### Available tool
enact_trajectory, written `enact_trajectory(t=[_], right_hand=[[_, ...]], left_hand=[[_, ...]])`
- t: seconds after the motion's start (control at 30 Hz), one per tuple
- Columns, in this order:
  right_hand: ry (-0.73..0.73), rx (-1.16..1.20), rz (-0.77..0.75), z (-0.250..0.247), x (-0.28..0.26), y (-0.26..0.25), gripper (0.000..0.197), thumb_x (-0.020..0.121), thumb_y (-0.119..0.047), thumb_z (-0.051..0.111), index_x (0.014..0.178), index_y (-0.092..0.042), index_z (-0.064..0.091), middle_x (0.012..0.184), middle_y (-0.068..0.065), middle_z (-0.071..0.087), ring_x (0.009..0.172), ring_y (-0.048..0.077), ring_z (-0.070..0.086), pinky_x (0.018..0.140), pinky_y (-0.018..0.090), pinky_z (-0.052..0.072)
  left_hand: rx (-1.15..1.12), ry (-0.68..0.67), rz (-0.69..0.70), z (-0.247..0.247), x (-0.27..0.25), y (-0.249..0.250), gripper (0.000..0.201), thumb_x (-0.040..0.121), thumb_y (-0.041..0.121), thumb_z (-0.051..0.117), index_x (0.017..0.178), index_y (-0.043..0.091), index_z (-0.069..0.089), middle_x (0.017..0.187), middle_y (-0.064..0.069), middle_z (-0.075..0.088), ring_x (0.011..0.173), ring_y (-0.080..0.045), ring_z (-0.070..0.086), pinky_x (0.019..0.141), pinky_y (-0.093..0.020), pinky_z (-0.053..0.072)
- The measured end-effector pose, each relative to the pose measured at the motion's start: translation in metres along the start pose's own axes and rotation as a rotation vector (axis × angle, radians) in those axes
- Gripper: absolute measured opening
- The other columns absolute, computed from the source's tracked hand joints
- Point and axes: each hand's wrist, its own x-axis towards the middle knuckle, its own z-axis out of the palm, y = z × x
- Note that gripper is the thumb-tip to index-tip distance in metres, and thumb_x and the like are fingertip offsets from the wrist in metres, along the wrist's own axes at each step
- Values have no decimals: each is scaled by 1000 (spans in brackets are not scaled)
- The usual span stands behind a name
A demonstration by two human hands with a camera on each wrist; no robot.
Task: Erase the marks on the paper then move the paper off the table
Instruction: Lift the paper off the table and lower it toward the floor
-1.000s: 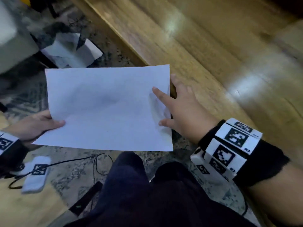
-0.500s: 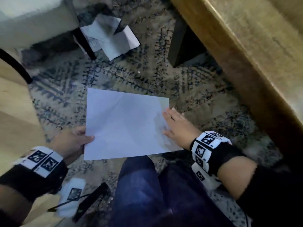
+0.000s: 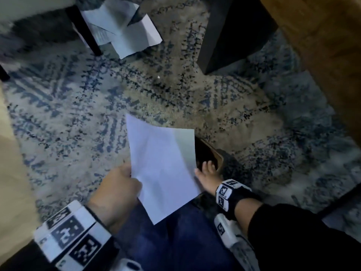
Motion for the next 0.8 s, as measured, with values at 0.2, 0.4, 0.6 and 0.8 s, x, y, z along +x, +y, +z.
enact_trajectory(t=[0.2, 0.4, 0.6, 0.8], right_hand=[[85, 287, -560, 9, -29, -52, 61, 101, -40, 27, 150, -24, -6, 154, -13, -13, 141, 6, -16, 116, 28, -9], [236, 264, -180, 0, -9, -28, 62, 102, -38, 24, 150, -14, -7, 158, 3, -14, 145, 16, -12, 115, 32, -5], [40, 347, -547, 19, -20, -56, 64, 100, -46, 28, 150, -25, -5, 157, -9, -10, 144, 10, -13, 117, 33, -6], [321, 295, -267, -10, -14, -27, 68, 99, -45, 26, 150, -20, -11, 157, -1, -19, 144, 18, -16, 117, 37, -7]], left_hand=[[-133, -68, 0, 19, -21, 12, 53, 77, -26, 25, 96, 3, 64, 96, -17, 73, 93, -32, 68, 81, -45, 57], [-93, -84, -6, 9, -34, 25, 48, 81, -22, 27, 97, 5, 64, 97, -17, 73, 91, -32, 69, 88, -46, 51], [-152, -126, -42, 18, -28, 29, 48, 78, -25, 25, 105, -3, 59, 103, -23, 69, 94, -34, 67, 80, -41, 56], [-116, -124, -58, 16, -22, 28, 48, 80, -23, 25, 108, -2, 58, 104, -20, 69, 95, -33, 67, 79, -43, 57]])
